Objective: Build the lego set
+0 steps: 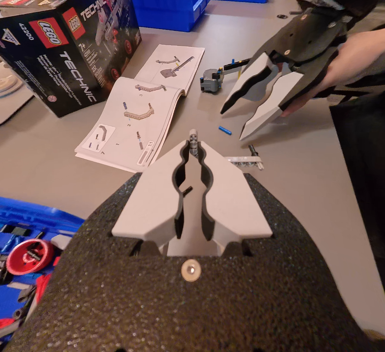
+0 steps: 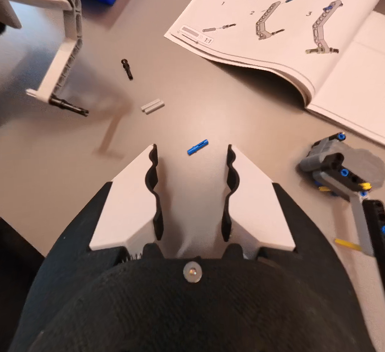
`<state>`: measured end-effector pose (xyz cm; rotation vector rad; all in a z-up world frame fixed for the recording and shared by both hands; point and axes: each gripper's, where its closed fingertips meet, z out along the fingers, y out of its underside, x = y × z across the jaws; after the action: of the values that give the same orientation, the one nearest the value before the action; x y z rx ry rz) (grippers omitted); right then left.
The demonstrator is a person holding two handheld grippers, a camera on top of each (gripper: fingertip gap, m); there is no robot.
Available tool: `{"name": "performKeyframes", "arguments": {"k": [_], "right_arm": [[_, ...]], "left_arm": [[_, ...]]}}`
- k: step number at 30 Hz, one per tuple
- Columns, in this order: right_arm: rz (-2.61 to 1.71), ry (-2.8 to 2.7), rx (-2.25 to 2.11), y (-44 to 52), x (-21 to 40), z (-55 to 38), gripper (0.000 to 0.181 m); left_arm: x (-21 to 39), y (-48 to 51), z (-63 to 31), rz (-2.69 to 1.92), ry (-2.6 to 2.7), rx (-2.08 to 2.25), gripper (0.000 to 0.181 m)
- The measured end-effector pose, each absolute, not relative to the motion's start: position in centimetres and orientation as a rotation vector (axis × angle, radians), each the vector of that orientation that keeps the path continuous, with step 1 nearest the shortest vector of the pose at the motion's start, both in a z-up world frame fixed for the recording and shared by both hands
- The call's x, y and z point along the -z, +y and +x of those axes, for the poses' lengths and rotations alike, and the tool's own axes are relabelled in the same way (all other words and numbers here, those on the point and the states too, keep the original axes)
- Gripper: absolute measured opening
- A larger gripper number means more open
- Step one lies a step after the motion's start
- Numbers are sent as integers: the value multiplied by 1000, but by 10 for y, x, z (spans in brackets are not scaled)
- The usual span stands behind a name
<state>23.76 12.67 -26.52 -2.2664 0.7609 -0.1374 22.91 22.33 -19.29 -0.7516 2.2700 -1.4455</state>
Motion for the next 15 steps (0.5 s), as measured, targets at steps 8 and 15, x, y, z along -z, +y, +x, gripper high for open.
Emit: {"name": "performKeyframes", "arguments": {"k": [8, 15], "right_arm": [[-2167, 984, 87, 123, 272, 236, 58], [-2216, 1009, 218, 122, 276, 244, 59]], "left_arm": [[189, 216, 222, -690, 2296, 1438, 5], [182, 216, 217, -663, 2284, 1474, 5]]}}
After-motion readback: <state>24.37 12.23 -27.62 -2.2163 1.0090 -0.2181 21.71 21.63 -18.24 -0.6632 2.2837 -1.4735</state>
